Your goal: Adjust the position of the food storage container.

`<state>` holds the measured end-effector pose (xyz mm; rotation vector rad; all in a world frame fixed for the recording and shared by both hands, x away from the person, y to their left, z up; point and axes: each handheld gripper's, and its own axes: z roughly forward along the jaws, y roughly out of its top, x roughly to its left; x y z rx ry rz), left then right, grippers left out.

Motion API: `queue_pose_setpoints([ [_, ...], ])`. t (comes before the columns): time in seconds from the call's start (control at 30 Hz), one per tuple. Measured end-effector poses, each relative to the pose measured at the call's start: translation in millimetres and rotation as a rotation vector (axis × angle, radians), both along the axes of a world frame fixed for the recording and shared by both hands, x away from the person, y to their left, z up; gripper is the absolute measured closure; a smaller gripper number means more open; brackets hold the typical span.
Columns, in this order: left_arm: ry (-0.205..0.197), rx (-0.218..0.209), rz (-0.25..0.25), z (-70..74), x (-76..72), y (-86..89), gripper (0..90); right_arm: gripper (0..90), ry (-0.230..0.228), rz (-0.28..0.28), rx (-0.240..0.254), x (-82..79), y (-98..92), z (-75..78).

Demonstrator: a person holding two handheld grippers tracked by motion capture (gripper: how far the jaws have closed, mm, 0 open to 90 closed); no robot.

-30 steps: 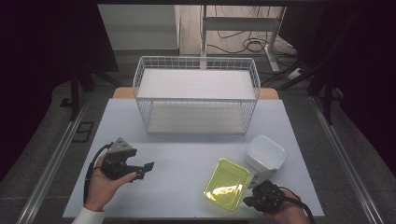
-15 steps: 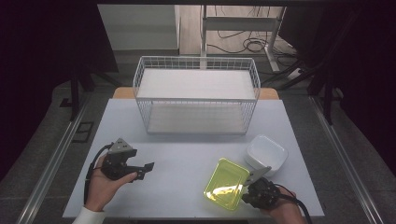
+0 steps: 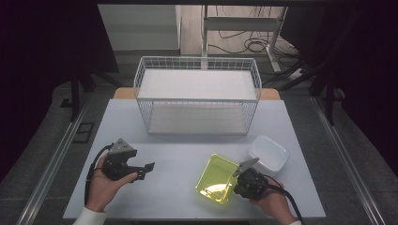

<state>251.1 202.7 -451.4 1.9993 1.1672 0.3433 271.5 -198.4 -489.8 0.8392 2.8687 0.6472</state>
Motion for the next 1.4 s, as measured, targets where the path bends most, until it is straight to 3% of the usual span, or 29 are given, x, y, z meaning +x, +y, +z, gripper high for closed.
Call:
queue_pose_setpoints([
  [0.67,0.007,-0.001,0.017,-2.4,1.8,9.7,15.9,89.0,-0.024,0.040,0.042,32.4,71.8,-3.4],
  [1.2,0.016,0.009,0.024,-5.8,2.9,10.7,15.9,89.0,-0.032,0.039,0.052,34.8,72.8,-1.0],
  [1.4,0.013,0.006,0.023,-5.5,2.3,12.8,16.0,89.0,-0.027,0.057,0.054,23.6,66.1,3.1],
])
